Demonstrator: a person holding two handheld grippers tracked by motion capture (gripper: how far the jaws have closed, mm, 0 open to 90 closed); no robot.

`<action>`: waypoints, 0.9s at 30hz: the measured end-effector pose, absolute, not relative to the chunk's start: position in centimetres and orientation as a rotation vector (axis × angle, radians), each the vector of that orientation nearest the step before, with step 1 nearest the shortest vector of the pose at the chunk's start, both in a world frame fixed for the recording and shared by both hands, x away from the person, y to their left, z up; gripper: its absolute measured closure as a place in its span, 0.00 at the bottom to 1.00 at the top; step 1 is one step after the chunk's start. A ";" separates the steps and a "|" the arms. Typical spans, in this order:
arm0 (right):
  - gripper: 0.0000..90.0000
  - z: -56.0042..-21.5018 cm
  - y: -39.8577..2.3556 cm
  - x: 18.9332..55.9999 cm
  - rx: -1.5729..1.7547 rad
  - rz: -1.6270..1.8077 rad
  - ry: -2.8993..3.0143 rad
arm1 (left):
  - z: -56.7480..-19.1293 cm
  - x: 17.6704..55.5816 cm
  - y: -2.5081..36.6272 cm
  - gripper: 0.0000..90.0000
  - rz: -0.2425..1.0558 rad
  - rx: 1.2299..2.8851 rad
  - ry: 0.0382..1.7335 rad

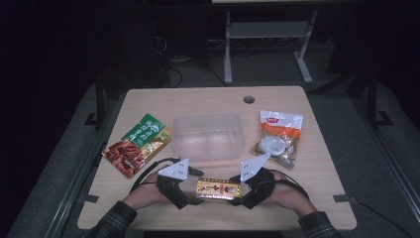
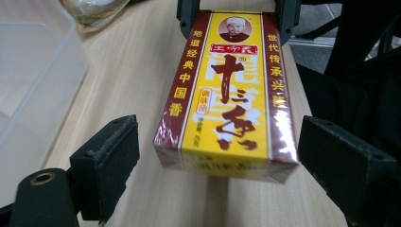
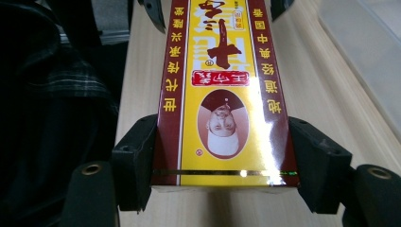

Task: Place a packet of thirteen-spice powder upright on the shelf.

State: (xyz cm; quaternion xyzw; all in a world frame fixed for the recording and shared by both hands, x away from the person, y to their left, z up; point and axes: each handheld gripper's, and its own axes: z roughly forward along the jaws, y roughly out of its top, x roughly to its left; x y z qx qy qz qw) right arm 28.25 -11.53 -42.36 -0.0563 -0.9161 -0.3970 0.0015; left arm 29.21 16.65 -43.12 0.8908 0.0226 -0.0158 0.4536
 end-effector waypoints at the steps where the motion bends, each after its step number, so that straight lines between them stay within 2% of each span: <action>1: 0.35 -42.2 -11.3 28.2 -0.161 -1.257 -2.866 | -43.1 29.2 16.6 0.15 -0.042 2.199 0.048; 22: 0.35 -41.8 -10.7 27.8 -0.147 -1.298 -2.857 | -43.3 29.0 16.4 0.26 -0.075 2.211 0.009; 27: 0.35 -41.9 -10.7 27.8 -0.130 -1.301 -2.865 | -43.3 29.0 16.4 0.33 -0.087 2.204 0.009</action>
